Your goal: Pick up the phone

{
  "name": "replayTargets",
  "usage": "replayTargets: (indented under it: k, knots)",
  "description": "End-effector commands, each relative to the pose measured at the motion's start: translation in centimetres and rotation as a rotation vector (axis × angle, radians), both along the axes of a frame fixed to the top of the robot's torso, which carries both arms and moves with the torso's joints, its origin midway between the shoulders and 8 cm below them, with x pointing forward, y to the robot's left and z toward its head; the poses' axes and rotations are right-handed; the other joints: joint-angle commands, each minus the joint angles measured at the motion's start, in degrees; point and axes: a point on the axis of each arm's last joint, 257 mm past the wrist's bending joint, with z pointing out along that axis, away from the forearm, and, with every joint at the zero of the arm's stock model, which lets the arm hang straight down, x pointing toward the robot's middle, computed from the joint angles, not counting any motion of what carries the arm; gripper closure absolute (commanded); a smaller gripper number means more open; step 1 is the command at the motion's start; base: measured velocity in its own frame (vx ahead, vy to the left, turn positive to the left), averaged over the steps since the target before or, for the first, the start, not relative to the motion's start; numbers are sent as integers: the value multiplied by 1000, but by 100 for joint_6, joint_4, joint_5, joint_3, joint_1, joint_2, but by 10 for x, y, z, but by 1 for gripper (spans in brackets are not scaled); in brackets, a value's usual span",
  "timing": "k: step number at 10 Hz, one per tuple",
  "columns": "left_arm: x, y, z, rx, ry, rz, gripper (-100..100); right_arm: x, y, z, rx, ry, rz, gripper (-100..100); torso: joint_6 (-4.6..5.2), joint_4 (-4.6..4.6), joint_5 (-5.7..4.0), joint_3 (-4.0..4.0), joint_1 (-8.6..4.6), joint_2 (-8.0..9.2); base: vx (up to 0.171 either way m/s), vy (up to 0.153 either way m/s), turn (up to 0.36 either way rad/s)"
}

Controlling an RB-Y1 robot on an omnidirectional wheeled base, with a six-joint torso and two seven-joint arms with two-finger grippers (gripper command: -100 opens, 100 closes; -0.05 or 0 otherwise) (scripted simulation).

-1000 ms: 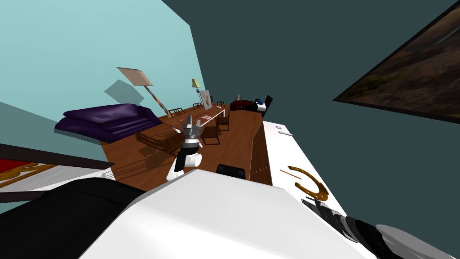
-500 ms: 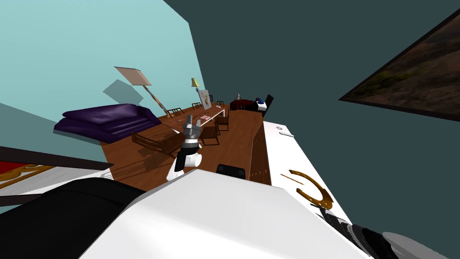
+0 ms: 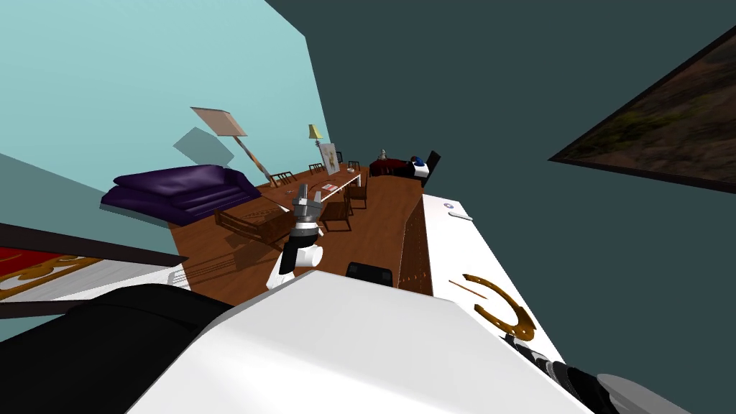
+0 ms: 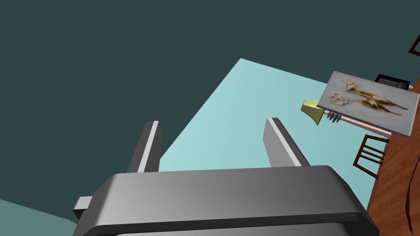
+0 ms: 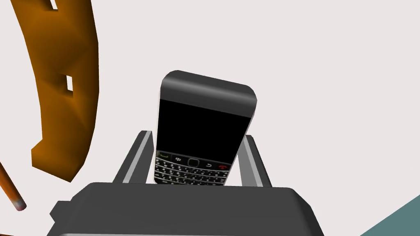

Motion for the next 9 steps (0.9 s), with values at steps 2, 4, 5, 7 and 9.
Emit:
replayTargets:
  k: [2,4,5,7,9]
  knots:
    - [0,0,0,0,0,0,0,1,0,0,0,-3,-2,100,2,-3,0,0,3,2,0,0,0]
    - [0,0,0,0,0,0,0,1,0,0,0,-3,-1,100,4,-3,1,0,3,2,0,0,0]
    - [0,0,0,0,0,0,0,2,0,0,0,-3,0,0,5,-3,1,-1,3,2,0,0,0]
    - [0,0,0,0,0,0,0,11,-11,16,-1,-5,14,100,8,-3,6,0,13,3,-4,40,-85]
    - [0,0,0,0,0,0,0,9,-9,13,-2,-5,12,0,8,-3,4,1,16,5,-2,10,-10]
